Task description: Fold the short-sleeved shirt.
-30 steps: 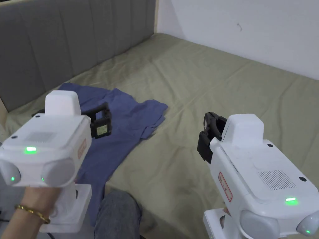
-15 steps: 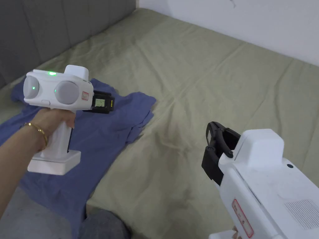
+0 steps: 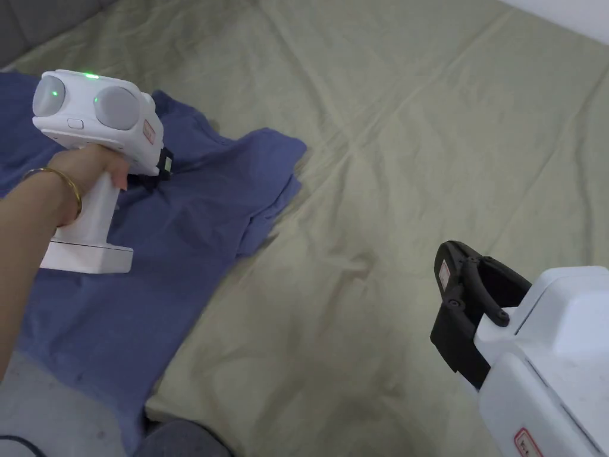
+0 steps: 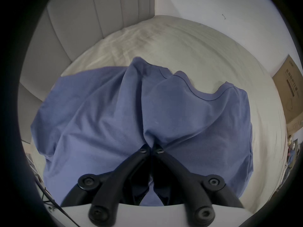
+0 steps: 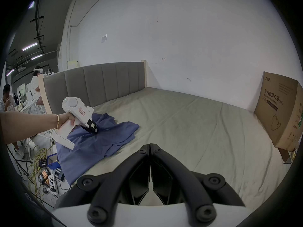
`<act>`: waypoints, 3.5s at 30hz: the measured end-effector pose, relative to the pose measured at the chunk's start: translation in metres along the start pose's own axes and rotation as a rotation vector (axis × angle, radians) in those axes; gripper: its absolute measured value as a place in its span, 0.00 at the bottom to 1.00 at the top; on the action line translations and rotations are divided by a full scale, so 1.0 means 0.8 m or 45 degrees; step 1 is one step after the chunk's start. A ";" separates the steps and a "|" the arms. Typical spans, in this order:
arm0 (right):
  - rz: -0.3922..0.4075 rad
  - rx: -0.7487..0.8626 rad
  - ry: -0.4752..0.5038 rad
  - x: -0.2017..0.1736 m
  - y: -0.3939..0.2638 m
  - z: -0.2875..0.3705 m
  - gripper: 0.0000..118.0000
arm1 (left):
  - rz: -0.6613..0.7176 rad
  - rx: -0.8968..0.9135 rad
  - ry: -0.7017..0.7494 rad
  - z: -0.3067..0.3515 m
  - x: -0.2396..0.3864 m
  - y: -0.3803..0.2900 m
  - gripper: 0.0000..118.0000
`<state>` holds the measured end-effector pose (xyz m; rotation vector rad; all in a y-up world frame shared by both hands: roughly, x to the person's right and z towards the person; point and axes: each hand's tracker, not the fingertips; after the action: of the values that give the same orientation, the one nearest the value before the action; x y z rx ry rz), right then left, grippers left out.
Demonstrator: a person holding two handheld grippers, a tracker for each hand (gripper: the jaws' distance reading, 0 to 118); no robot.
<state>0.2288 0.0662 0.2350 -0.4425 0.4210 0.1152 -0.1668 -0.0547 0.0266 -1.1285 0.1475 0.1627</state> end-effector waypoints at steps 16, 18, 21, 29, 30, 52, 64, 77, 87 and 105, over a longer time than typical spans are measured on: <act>-0.002 0.075 -0.060 0.011 -0.001 0.084 0.00 | 0.366 0.446 -0.119 0.140 -0.035 -0.034 0.00; -0.002 0.109 -0.060 0.012 0.003 0.104 0.00 | 0.413 0.528 -0.161 0.181 -0.040 -0.044 0.00; -0.014 0.152 -0.059 0.015 0.002 0.133 0.00 | 0.390 0.648 -0.192 0.254 -0.039 -0.054 0.00; -0.085 0.265 -0.111 0.027 -0.005 0.211 0.00 | 0.166 1.028 -0.377 0.474 0.033 -0.049 0.00; -0.083 0.278 -0.122 0.029 -0.005 0.220 0.00 | 0.130 1.077 -0.402 0.501 0.053 -0.048 0.00; -0.174 0.472 -0.688 0.130 -0.039 0.410 0.00 | -0.347 1.235 -0.988 0.699 0.415 -0.018 0.00; -0.257 0.394 -0.748 0.156 -0.074 0.407 0.00 | -0.614 0.497 -0.712 0.349 0.540 -0.186 0.00; -0.314 0.268 -0.712 0.165 -0.097 0.374 0.00 | -0.460 -0.041 -0.569 0.166 0.494 -0.318 0.80; -0.260 0.283 -0.688 0.156 -0.082 0.355 0.00 | -0.306 0.929 -0.588 0.350 0.398 -0.253 0.98; -0.218 0.242 -0.653 0.126 -0.095 0.336 0.00 | -0.397 0.986 -0.366 0.333 0.319 -0.353 0.00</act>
<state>0.4349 0.1175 0.4425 -0.2464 -0.1109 0.0196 0.1495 0.0826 0.3377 -0.3377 -0.2119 -0.0185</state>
